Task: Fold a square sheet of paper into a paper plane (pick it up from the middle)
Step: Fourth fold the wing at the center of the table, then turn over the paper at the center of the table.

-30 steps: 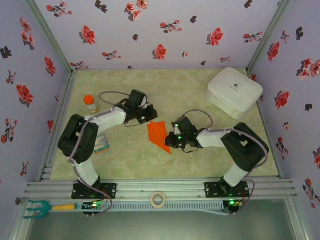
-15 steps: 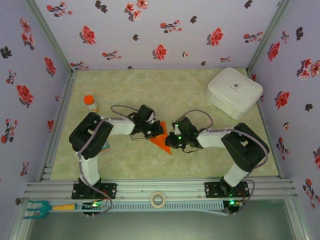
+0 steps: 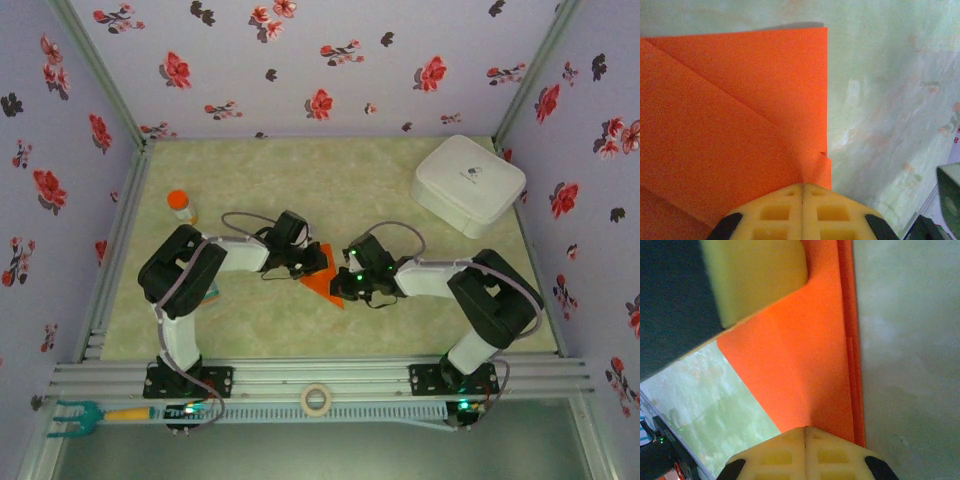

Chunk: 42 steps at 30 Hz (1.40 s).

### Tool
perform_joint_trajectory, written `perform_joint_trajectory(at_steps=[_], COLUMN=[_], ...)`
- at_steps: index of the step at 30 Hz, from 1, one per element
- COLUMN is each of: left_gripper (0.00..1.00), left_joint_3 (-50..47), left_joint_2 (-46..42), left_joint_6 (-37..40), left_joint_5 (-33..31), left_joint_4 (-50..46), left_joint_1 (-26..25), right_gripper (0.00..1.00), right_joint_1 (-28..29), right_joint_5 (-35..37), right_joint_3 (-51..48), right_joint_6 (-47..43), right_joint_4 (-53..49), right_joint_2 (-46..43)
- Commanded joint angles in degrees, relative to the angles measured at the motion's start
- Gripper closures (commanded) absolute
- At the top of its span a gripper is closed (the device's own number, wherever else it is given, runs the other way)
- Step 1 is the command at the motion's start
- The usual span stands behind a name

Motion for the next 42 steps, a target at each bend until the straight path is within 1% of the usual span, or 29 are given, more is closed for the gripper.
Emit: perform_joint_trajectory(at_steps=[1,4,8,16,26,28,31,34,36,37,40,41,42], left_gripper=[1.0,1.0,1.0,1.0,1.0,1.0,1.0,1.0,1.0,1.0,1.0,1.0,1.0], left_joint_3=[-1.6,-1.6,-1.6,-1.5,-2.3,-2.6,-3.3,-3.9,-4.2,-4.3,-4.7,-4.8,-4.9], left_joint_2=[1.3,1.3,1.4,1.4,0.9,0.6,0.2,-0.1,-0.6,-0.7,-1.3,-1.4,-1.4], left_joint_6=[-0.1,0.0,0.0,-0.2,-0.8,-1.1,-1.9,-2.8,-3.1,-3.2,-3.7,-4.0,-4.2], left_joint_5=[-2.8,-2.8,-2.8,-3.3,-3.5,-3.6,-3.5,-3.5,-3.3,-3.4,-3.4,-3.3,-3.2], left_joint_4=[-3.3,-3.6,-3.6,-3.8,-3.2,-3.0,-1.9,-0.7,-0.5,-0.4,0.0,0.2,0.6], left_joint_1=[0.3,0.5,0.5,0.5,0.5,0.5,0.4,0.5,0.4,0.4,0.5,0.5,0.5], right_gripper=[0.98,0.97,0.97,0.97,0.98,0.98,0.97,0.93,0.85,0.81,0.79,0.75,0.74], right_joint_1=[0.3,0.3,0.3,0.3,0.3,0.3,0.2,-0.2,-0.3,-0.3,-0.3,-0.3,-0.4], right_joint_5=[0.2,0.2,1.3,0.9,1.9,2.0,3.8,5.4,5.7,5.5,4.1,3.7,3.6], right_joint_3=[-0.6,-3.5,-7.4,-11.7,-16.0,-17.7,-18.1,-17.2,-16.3,-15.8,-14.5,-14.4,-14.1], right_joint_6=[1.1,1.6,2.4,3.5,5.2,6.6,7.4,9.1,11.2,11.9,13.6,14.6,15.3], right_joint_4=[-0.3,0.4,0.3,-1.0,-2.8,-2.1,-4.4,-5.6,-4.8,-4.3,-2.3,-1.3,-0.7], right_joint_2=[2.6,2.6,-0.5,-7.1,-12.0,-14.6,-19.8,-23.6,-24.3,-24.2,-22.4,-21.6,-20.7])
